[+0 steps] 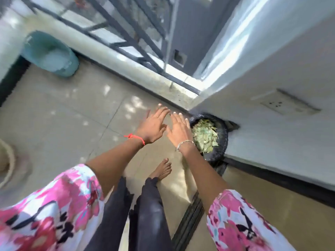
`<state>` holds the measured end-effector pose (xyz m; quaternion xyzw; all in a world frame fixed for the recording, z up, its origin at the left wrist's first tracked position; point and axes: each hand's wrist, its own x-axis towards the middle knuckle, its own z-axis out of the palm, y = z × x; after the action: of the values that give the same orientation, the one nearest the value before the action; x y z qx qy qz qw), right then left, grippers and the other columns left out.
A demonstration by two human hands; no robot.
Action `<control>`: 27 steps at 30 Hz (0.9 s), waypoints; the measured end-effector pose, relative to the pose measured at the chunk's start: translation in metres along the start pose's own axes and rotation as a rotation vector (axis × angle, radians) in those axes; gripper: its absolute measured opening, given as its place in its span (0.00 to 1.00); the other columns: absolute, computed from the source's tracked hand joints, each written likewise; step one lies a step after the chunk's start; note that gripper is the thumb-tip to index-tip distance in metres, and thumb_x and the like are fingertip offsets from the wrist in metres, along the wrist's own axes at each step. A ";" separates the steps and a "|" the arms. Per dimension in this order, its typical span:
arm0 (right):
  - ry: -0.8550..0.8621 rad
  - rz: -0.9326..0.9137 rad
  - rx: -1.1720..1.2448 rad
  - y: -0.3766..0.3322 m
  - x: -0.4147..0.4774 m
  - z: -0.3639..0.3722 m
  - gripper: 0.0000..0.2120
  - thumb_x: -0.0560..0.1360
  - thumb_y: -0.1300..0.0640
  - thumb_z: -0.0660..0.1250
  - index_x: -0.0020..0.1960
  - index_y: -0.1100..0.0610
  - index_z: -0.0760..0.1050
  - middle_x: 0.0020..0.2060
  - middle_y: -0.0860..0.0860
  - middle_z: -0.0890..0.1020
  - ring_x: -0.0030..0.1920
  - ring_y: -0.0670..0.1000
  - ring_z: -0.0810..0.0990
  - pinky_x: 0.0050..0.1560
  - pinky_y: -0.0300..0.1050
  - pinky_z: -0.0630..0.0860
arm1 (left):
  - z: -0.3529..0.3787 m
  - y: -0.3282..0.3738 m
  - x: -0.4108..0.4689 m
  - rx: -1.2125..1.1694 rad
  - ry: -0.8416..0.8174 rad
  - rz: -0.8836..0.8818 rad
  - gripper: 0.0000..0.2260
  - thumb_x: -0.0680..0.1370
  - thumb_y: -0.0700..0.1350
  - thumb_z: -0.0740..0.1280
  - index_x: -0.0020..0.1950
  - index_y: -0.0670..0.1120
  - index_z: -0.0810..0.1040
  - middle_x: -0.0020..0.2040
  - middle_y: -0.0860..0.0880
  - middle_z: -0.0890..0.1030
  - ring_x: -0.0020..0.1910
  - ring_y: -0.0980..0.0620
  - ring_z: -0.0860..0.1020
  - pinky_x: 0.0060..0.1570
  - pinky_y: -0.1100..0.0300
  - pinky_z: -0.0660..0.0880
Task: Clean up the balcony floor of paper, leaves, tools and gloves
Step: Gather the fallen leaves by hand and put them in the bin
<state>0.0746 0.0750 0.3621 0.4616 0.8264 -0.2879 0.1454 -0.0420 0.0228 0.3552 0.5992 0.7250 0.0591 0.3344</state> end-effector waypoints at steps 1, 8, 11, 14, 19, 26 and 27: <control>-0.014 -0.043 -0.015 -0.022 -0.009 -0.008 0.27 0.79 0.54 0.55 0.75 0.57 0.52 0.75 0.52 0.56 0.75 0.52 0.49 0.74 0.50 0.43 | -0.014 -0.008 -0.023 0.001 0.032 -0.041 0.26 0.80 0.45 0.58 0.76 0.45 0.54 0.77 0.48 0.55 0.77 0.49 0.47 0.74 0.47 0.44; -0.035 -0.465 -0.138 -0.203 -0.086 -0.036 0.27 0.76 0.52 0.59 0.73 0.52 0.58 0.75 0.51 0.56 0.76 0.52 0.48 0.73 0.50 0.40 | -0.107 -0.057 -0.219 0.027 0.323 -0.343 0.26 0.80 0.47 0.56 0.77 0.46 0.51 0.78 0.50 0.52 0.77 0.50 0.45 0.73 0.51 0.39; -0.048 -0.612 -0.253 -0.277 -0.127 -0.027 0.27 0.78 0.49 0.56 0.75 0.51 0.55 0.76 0.50 0.53 0.76 0.51 0.46 0.73 0.49 0.39 | -0.121 -0.075 -0.311 0.013 0.432 -0.448 0.28 0.76 0.52 0.49 0.75 0.44 0.58 0.76 0.46 0.60 0.76 0.45 0.53 0.73 0.45 0.47; -0.082 -0.759 -0.370 -0.349 -0.187 -0.007 0.28 0.79 0.47 0.54 0.76 0.51 0.50 0.76 0.49 0.49 0.76 0.49 0.44 0.74 0.50 0.39 | -0.124 -0.098 -0.411 0.038 0.499 -0.576 0.31 0.74 0.54 0.48 0.75 0.44 0.60 0.75 0.45 0.62 0.76 0.43 0.56 0.71 0.41 0.54; -0.113 -1.061 -0.441 -0.450 -0.307 0.038 0.29 0.80 0.47 0.54 0.76 0.55 0.49 0.76 0.50 0.48 0.76 0.49 0.44 0.73 0.47 0.38 | -0.112 -0.108 -0.590 0.009 0.690 -0.808 0.29 0.79 0.49 0.59 0.77 0.47 0.52 0.78 0.48 0.53 0.77 0.46 0.47 0.73 0.46 0.41; -0.269 -1.515 -0.592 -0.542 -0.433 0.104 0.29 0.79 0.49 0.55 0.75 0.57 0.49 0.76 0.53 0.49 0.76 0.51 0.47 0.73 0.43 0.38 | -0.057 -0.099 -0.767 -0.080 0.861 -1.210 0.27 0.79 0.49 0.61 0.76 0.48 0.56 0.77 0.49 0.56 0.77 0.46 0.48 0.73 0.42 0.44; -0.293 -1.564 -0.617 -0.552 -0.445 0.112 0.29 0.80 0.49 0.55 0.75 0.58 0.50 0.76 0.53 0.50 0.76 0.51 0.47 0.73 0.45 0.39 | -0.048 -0.096 -0.782 -0.088 0.886 -1.255 0.27 0.78 0.50 0.63 0.75 0.46 0.59 0.76 0.47 0.59 0.76 0.44 0.53 0.72 0.41 0.47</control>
<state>-0.1592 -0.5211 0.6873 -0.3438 0.9217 -0.1244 0.1295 -0.1033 -0.6985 0.6690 -0.0180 0.9924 0.1215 0.0071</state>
